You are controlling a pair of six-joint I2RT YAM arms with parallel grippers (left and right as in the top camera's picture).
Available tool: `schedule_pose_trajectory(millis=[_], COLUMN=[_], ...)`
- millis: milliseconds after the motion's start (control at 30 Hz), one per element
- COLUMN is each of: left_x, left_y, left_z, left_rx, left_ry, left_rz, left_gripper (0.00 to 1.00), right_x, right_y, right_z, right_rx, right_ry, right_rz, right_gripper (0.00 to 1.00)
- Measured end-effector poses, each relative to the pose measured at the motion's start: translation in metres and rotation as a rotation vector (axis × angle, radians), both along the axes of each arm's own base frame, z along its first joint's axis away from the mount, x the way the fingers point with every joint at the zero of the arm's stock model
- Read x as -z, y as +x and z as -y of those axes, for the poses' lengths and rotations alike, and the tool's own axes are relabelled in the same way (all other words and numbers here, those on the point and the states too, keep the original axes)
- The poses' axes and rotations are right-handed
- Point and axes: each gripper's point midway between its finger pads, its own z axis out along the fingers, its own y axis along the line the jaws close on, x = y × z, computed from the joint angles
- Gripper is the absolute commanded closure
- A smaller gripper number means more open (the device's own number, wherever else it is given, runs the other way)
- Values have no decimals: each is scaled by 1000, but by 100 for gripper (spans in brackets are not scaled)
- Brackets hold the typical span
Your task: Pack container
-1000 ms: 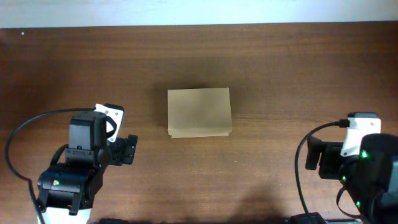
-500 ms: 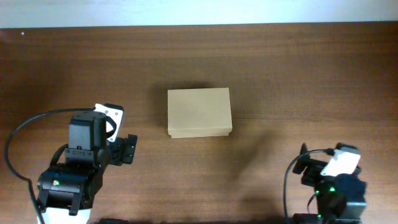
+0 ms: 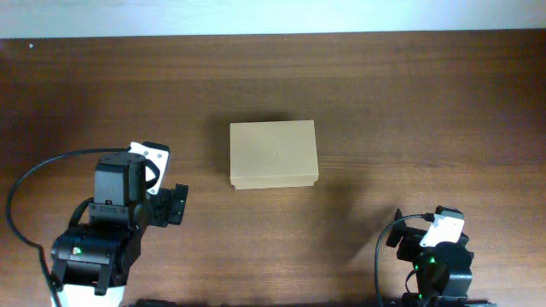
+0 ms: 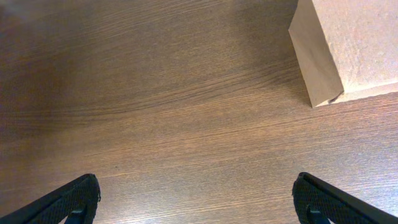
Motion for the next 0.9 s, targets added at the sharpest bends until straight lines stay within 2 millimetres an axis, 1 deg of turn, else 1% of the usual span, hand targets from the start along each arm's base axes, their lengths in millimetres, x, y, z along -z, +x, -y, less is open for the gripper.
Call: schedule_pose_trajectory(millis=[200,900], left_x=[0,0], left_y=[0,0], left_z=[0,0], left_rx=[0,0], left_ry=[0,0], left_rz=[0,1], left_gripper=[1,1], right_x=[8,9], right_y=[0,0], right_z=[-2,-3], right_rx=[-11,-16], right_ry=[6,10], right_rz=[-17,-17], right_gripper=[1,1])
